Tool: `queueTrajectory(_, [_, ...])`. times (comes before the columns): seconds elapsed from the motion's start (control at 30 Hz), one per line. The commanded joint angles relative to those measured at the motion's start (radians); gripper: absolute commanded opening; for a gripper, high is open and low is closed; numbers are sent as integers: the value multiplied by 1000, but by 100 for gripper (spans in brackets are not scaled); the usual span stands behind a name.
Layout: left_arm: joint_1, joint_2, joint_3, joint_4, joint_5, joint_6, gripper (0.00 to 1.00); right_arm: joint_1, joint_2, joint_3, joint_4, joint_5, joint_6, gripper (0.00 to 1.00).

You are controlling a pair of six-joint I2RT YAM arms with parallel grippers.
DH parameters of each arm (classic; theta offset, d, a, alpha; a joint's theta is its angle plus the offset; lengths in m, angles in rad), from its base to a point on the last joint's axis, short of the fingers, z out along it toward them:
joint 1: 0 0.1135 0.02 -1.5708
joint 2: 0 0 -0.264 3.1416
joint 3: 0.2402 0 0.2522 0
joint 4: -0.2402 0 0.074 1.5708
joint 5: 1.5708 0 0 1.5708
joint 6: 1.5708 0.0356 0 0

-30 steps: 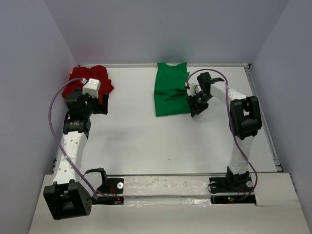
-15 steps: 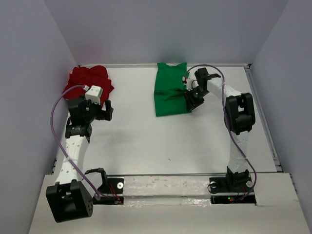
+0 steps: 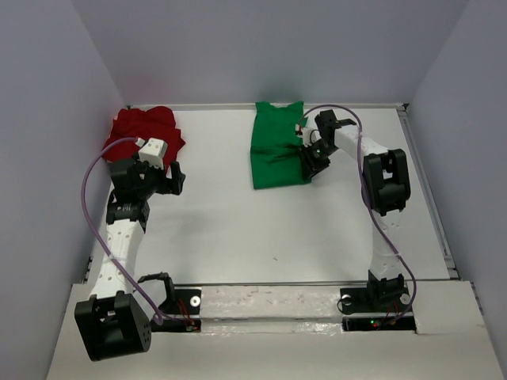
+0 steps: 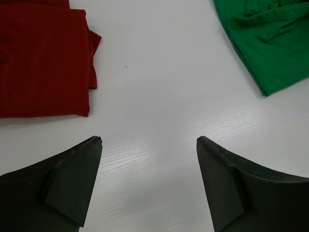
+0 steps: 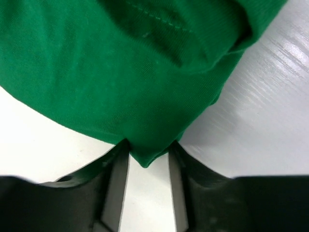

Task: Fold and stack the t-shirts
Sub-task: Grab one side of the 2/3 rectangular tshirt with both arms

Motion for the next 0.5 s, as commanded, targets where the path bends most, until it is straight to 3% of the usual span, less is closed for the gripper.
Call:
queueTrajectory(0.0, [4, 12, 12, 42, 54, -13, 89, -5, 29, -6, 3, 27, -14, 39])
queueTrajectory(0.07, [4, 32, 20, 40, 67, -25, 76, -5, 24, -12, 1, 27, -8, 29])
queueTrajectory(0.1, [4, 38, 23, 40, 89, -39, 67, -5, 18, -21, 1, 25, -8, 18])
queueTrajectory(0.13, [4, 57, 27, 40, 100, -44, 52, -5, 12, -38, 1, 25, -10, 13])
queueTrajectory(0.17, [1, 66, 29, 40, 112, -52, 47, -5, -8, -49, 6, 27, -8, 1])
queueTrajectory(0.47, [-117, 191, 23, 74, 155, -136, 22, -5, -109, -167, 14, -1, -5, 0])
